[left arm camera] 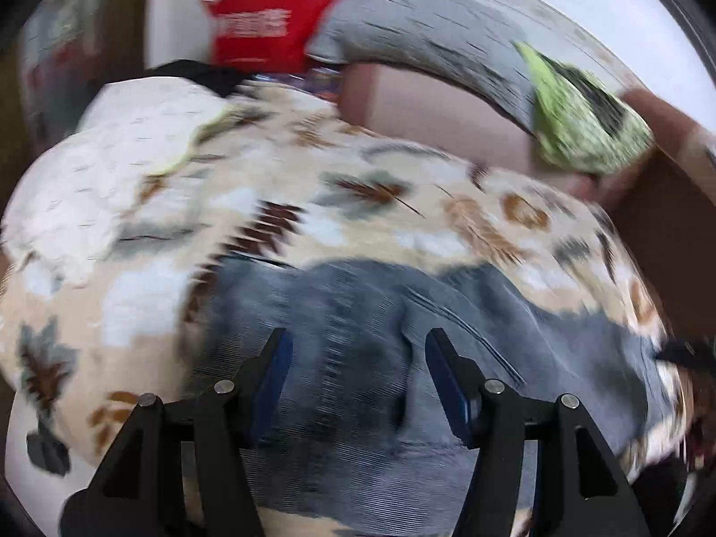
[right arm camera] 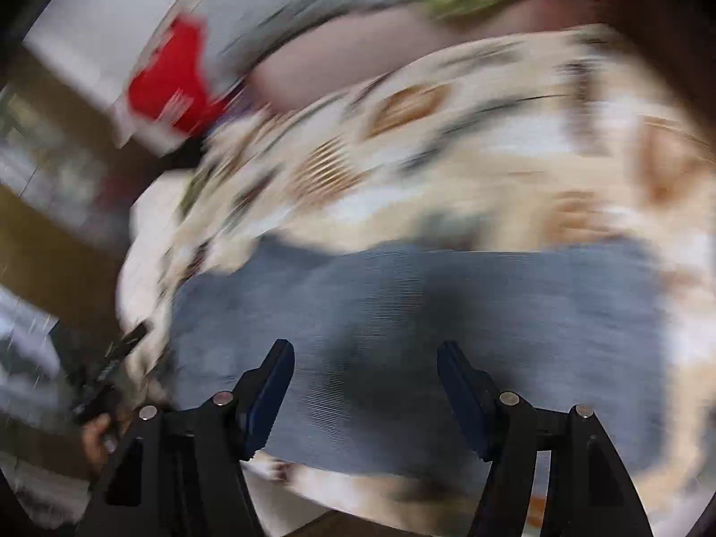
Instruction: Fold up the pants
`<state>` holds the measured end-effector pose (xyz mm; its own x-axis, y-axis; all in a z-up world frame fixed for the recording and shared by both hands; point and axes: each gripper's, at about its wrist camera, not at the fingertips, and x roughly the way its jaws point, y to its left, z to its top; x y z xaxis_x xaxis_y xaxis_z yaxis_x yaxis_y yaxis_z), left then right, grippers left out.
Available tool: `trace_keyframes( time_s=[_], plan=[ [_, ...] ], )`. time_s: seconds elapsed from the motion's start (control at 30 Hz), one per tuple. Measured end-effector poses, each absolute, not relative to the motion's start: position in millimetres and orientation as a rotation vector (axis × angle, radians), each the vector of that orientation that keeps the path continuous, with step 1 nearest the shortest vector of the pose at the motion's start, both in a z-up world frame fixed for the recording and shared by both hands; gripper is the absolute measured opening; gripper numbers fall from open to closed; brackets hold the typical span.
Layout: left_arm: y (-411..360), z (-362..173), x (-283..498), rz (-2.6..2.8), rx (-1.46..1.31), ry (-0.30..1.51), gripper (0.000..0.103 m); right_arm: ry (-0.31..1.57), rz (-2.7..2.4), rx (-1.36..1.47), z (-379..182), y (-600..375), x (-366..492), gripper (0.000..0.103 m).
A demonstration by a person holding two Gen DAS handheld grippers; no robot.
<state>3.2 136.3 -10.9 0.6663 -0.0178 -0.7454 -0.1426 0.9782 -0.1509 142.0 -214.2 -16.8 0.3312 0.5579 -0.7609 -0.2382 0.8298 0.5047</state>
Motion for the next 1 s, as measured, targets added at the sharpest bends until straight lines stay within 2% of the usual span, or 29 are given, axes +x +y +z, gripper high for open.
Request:
trace_keyframes(
  time_s=[0.1, 0.13, 0.17, 0.2, 0.23, 0.33, 0.4, 0.6, 0.8, 0.87, 0.9, 0.93, 0.97, 1.0],
  plan=[
    [136, -44, 19, 0.158, -0.106, 0.934, 0.063, 1.192, 0.636, 0.206, -35, -156, 167, 0.07],
    [145, -64, 25, 0.189, -0.127, 0.997, 0.067, 1.212, 0.601, 0.153, -44, -152, 172, 0.07],
    [151, -70, 27, 0.183, -0.164, 0.996, 0.069, 1.232, 0.542, 0.129, -57, -154, 181, 0.07],
    [156, -69, 27, 0.194, -0.172, 0.962, 0.076, 1.246, 0.453, 0.118, -68, -164, 191, 0.07],
    [157, -65, 27, 0.204, -0.17, 0.959, 0.077, 1.252, 0.368, 0.108, -76, -176, 198, 0.07],
    [156, -61, 28, 0.217, -0.188, 0.952, 0.077, 1.16, 0.386, 0.353, -62, -215, 203, 0.07],
    [153, -56, 28, 0.231, -0.193, 0.955, 0.077, 1.111, 0.383, 0.342, -45, -217, 199, 0.07],
    [141, -28, 15, 0.226, -0.142, 0.798, 0.077, 1.12, 0.66, 0.092, -15, -120, 217, 0.07],
    [160, -65, 35, 0.227, -0.194, 0.939, 0.077, 1.211, 0.763, -0.05, -35, -34, 265, 0.07],
    [163, -68, 35, 0.224, -0.211, 0.934, 0.078, 1.285, 0.762, -0.082, -54, -11, 283, 0.07],
    [161, -68, 34, 0.225, -0.197, 0.93, 0.078, 1.323, 0.749, -0.095, -62, -4, 289, 0.067],
    [160, -68, 33, 0.22, -0.175, 0.925, 0.078, 1.365, 0.754, -0.087, -71, 0, 292, 0.06],
    [160, -69, 33, 0.214, -0.173, 0.924, 0.078, 1.41, 0.807, -0.05, -79, 5, 294, 0.013],
    [162, -70, 32, 0.207, -0.18, 0.923, 0.078, 1.419, 0.825, -0.05, -80, 8, 293, 0.006]
  ],
)
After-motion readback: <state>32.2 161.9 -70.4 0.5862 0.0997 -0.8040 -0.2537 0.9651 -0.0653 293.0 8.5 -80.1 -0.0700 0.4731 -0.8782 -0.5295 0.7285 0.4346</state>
